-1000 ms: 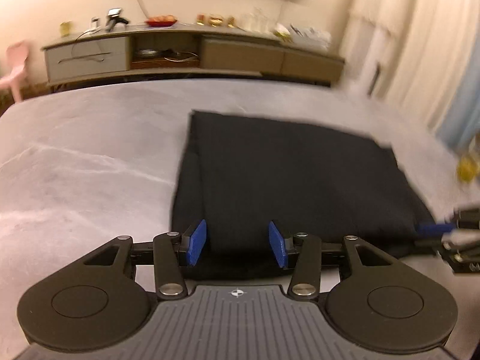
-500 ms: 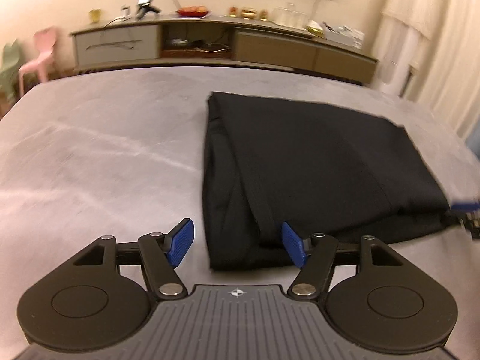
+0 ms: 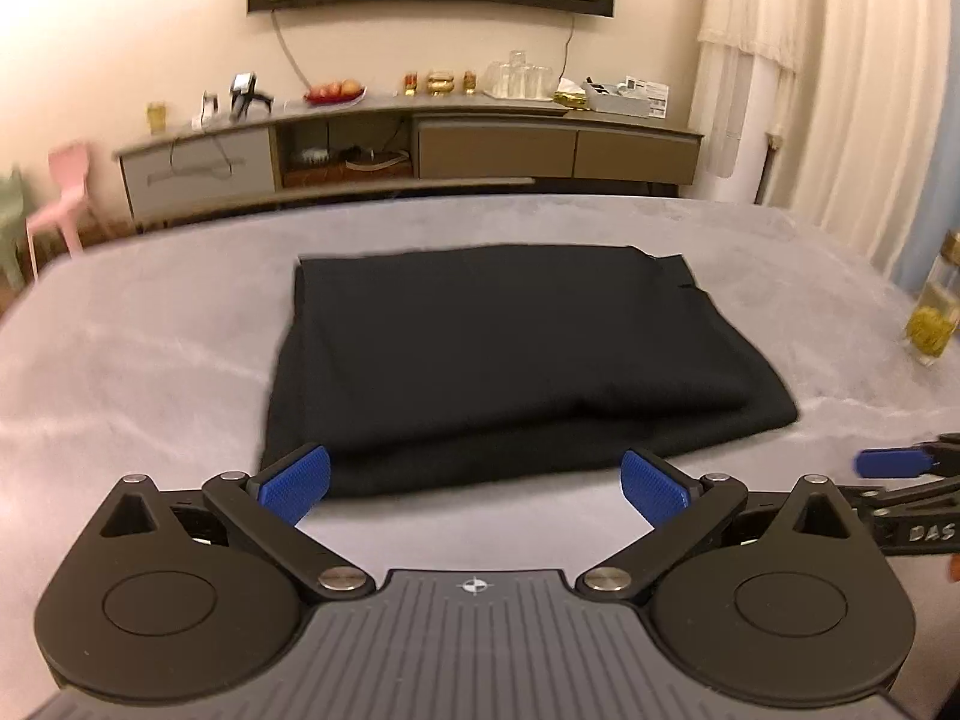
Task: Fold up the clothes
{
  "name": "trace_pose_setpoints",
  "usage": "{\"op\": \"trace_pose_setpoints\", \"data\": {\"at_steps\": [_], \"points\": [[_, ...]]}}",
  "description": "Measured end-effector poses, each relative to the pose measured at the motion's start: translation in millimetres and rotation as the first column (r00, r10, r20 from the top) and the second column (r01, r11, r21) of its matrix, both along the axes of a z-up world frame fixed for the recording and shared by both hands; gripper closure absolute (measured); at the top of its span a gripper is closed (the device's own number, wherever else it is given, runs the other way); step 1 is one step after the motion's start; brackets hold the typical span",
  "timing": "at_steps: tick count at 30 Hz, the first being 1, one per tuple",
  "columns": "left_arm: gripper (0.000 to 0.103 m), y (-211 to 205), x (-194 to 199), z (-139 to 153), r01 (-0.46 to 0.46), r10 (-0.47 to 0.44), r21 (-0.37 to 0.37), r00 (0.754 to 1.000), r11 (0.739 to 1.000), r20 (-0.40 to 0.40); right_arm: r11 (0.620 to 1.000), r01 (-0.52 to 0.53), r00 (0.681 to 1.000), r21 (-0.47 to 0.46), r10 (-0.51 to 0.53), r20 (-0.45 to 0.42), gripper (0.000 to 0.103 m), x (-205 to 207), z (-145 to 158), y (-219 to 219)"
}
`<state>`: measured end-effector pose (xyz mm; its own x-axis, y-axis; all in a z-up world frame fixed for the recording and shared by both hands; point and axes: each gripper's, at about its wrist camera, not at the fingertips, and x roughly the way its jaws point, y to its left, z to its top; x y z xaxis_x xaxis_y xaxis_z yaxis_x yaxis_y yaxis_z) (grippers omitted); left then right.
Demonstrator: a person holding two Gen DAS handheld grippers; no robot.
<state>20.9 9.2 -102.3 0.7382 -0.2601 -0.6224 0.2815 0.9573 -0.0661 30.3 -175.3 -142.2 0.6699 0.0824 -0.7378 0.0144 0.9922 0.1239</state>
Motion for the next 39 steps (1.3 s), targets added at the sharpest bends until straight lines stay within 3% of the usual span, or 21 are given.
{"op": "trace_pose_setpoints", "data": {"at_steps": [3, 9, 14, 21, 26, 32, 39], "points": [[0.001, -2.1, -12.5, -9.6, -0.022, 0.021, -0.042, 0.999, 0.999, -0.03, 0.999, -0.023, 1.0, -0.031, 0.023, 0.015, 0.025, -3.4, 5.7, 10.1], [0.001, -11.3, -36.8, -8.8, -0.051, 0.051, -0.014, 0.998, 0.999, 0.031, 0.997, -0.046, 0.998, -0.068, 0.048, 0.027, 0.021, -13.2, 10.9, 19.9], [0.001, -12.0, -46.5, -9.1, -0.074, 0.076, -0.052, 0.997, 0.996, 0.027, 0.995, -0.062, 0.997, -0.078, 0.066, 0.05, 0.015, -20.8, 17.3, 26.1], [0.001, -19.1, -54.9, -9.6, -0.052, 0.058, -0.094, 0.996, 0.994, 0.068, 0.993, -0.059, 0.997, -0.101, 0.063, 0.041, 0.015, -23.6, 15.5, 30.2], [0.001, -31.0, -51.9, -7.2, -0.112, 0.112, -0.007, 0.993, 0.994, 0.03, 0.992, -0.06, 0.997, -0.112, 0.065, 0.036, 0.015, -24.3, 13.6, 29.8], [0.001, -29.0, -52.3, -6.6, -0.09, 0.09, -0.053, 0.996, 0.995, -0.008, 0.992, -0.059, 0.998, -0.113, 0.063, 0.031, 0.015, -25.6, 12.8, 29.2], [0.001, -31.2, -57.5, -7.1, -0.111, 0.111, 0.001, 0.993, 0.994, 0.028, 0.991, -0.065, 0.997, -0.12, 0.068, 0.028, 0.014, -26.4, 11.8, 29.7]]}}
